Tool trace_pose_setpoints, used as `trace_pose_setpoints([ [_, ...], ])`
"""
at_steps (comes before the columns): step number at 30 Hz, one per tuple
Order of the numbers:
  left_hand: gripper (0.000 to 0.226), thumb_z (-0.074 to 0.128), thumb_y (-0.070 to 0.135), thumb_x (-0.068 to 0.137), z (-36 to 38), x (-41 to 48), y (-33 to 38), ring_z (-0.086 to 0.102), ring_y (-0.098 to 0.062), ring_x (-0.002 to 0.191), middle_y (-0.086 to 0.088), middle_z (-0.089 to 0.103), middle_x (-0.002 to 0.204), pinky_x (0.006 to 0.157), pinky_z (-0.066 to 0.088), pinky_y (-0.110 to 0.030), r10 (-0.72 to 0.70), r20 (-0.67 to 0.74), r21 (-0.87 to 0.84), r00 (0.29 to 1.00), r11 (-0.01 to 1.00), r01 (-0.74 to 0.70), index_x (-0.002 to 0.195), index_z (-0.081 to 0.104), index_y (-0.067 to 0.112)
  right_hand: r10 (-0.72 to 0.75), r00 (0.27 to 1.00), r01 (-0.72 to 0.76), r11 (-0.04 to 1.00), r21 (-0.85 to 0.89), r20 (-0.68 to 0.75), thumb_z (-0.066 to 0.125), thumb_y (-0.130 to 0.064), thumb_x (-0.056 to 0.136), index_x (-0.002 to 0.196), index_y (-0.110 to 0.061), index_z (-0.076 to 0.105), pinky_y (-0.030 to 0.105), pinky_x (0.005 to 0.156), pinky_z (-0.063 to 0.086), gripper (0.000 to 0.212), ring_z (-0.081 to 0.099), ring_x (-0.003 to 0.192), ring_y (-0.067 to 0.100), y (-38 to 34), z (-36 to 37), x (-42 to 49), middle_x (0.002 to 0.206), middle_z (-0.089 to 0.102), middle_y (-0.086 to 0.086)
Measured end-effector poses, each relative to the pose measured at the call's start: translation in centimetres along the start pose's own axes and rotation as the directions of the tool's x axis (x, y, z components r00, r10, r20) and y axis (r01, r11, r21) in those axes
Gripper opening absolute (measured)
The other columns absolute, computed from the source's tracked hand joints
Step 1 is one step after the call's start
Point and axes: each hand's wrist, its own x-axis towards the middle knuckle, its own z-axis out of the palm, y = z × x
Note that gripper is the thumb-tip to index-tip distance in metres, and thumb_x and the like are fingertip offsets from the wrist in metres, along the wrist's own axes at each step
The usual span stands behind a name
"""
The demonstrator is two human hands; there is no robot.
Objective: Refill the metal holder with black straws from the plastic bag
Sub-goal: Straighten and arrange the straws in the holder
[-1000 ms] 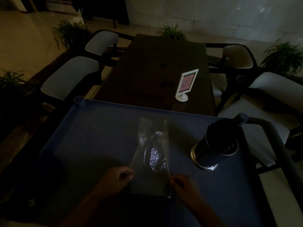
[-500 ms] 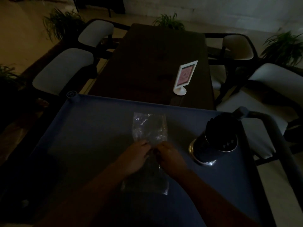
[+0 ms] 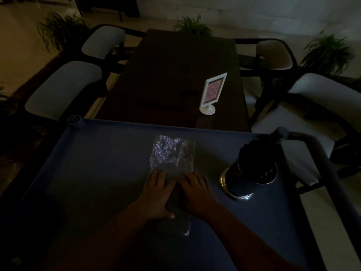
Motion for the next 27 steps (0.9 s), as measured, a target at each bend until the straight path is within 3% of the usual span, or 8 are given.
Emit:
trace_pose_setpoints([
  [7, 0.085, 0.064, 0.057, 0.075, -2.0, 1.4, 0.4, 0.014, -0.037, 0.145, -0.009, 0.016, 0.158, 0.118, 0.021, -0.050, -0.066, -0.093, -0.070, 0.993, 0.996, 0.059, 0.147, 0.028, 0.030, -0.059, 0.989, 0.090, 0.970, 0.228, -0.137, 0.048, -0.042, 0.086, 0.136, -0.016, 0.047, 0.042, 0.103, 0.043, 0.056, 0.049, 0.126, 0.031, 0.4, -3.3, -2.9, 0.138, 0.050, 0.011],
  [11, 0.029, 0.065, 0.031, 0.085, -4.7, 1.3, 1.1, 0.060, -0.014, 0.109, 0.000, 0.064, 0.123, 0.097, 0.050, -0.036, -0.008, -0.196, -0.323, 0.981, 0.945, -0.057, 0.114, 0.062, 0.029, -0.076, 0.980, 0.149, 0.893, 0.426, -0.183, 0.055, -0.037, 0.090, 0.113, -0.021, 0.065, 0.040, 0.084, 0.053, 0.030, 0.066, 0.097, 0.019, 0.4, -7.6, -5.7, 0.108, 0.070, 0.004],
  [15, 0.018, 0.062, 0.010, 0.089, -8.9, 0.8, 6.5, 0.062, -0.009, 0.088, 0.003, 0.068, 0.098, 0.080, 0.051, -0.022, 0.036, -0.358, -0.502, 0.933, 0.835, -0.225, 0.106, 0.067, 0.013, 0.045, 0.946, 0.162, 0.793, 0.587, -0.321, 0.063, -0.021, 0.090, 0.106, -0.019, 0.070, 0.023, 0.080, 0.054, 0.017, 0.067, 0.088, 0.006, 2.3, -11.6, -9.5, 0.097, 0.072, -0.005],
  [17, 0.008, 0.063, 0.013, 0.090, -10.6, 0.3, 9.5, 0.060, -0.011, 0.078, -0.005, 0.068, 0.089, 0.072, 0.047, -0.024, 0.042, -0.443, -0.588, 0.896, 0.741, -0.325, 0.096, 0.066, 0.009, 0.139, 0.917, 0.186, 0.681, 0.708, -0.375, 0.063, -0.016, 0.090, 0.096, -0.018, 0.070, 0.028, 0.077, 0.055, 0.010, 0.069, 0.082, 0.011, 3.8, -13.5, -11.7, 0.088, 0.072, -0.001],
  [19, 0.022, 0.068, 0.026, 0.087, -11.3, 0.2, 12.0, 0.060, -0.017, 0.077, -0.013, 0.067, 0.089, 0.070, 0.048, -0.031, -0.003, -0.497, -0.688, 0.868, 0.610, -0.392, 0.096, 0.062, 0.007, 0.237, 0.866, 0.233, 0.587, 0.775, -0.440, 0.060, -0.017, 0.090, 0.087, -0.021, 0.069, 0.038, 0.072, 0.057, 0.010, 0.069, 0.076, 0.021, 5.6, -14.8, -13.4, 0.081, 0.071, 0.006],
  [22, 0.064, 0.074, 0.055, 0.064, -10.5, 1.0, 14.1, 0.057, -0.011, 0.106, 0.004, 0.058, 0.117, 0.087, 0.050, -0.033, -0.060, -0.507, -0.762, 0.860, 0.498, -0.415, 0.118, 0.050, 0.030, 0.425, 0.735, 0.328, 0.458, 0.826, -0.528, 0.057, -0.007, 0.093, 0.082, -0.010, 0.064, 0.029, 0.061, 0.054, 0.013, 0.064, 0.066, 0.019, 8.6, -15.9, -14.9, 0.072, 0.066, 0.008],
  [25, 0.109, 0.080, 0.054, 0.059, -9.1, 1.6, 15.5, 0.034, -0.006, 0.133, 0.014, 0.031, 0.146, 0.105, 0.037, -0.035, -0.019, -0.458, -0.790, 0.889, 0.468, -0.397, 0.148, 0.019, 0.036, 0.617, 0.597, 0.348, 0.377, 0.858, -0.513, 0.054, 0.000, 0.093, 0.086, 0.007, 0.055, 0.024, 0.054, 0.046, 0.009, 0.054, 0.057, 0.014, 11.9, -15.6, -15.2, 0.067, 0.056, 0.014],
  [27, 0.117, 0.084, 0.046, 0.064, -8.3, 1.9, 16.3, 0.025, -0.006, 0.136, 0.012, 0.026, 0.147, 0.106, 0.034, -0.036, -0.009, -0.407, -0.822, 0.913, 0.440, -0.362, 0.151, 0.007, 0.035, 0.630, 0.610, 0.306, 0.372, 0.876, -0.480, 0.058, 0.000, 0.090, 0.094, 0.002, 0.056, 0.029, 0.062, 0.049, 0.004, 0.059, 0.067, 0.012, 13.9, -14.8, -14.7, 0.078, 0.060, 0.014],
])
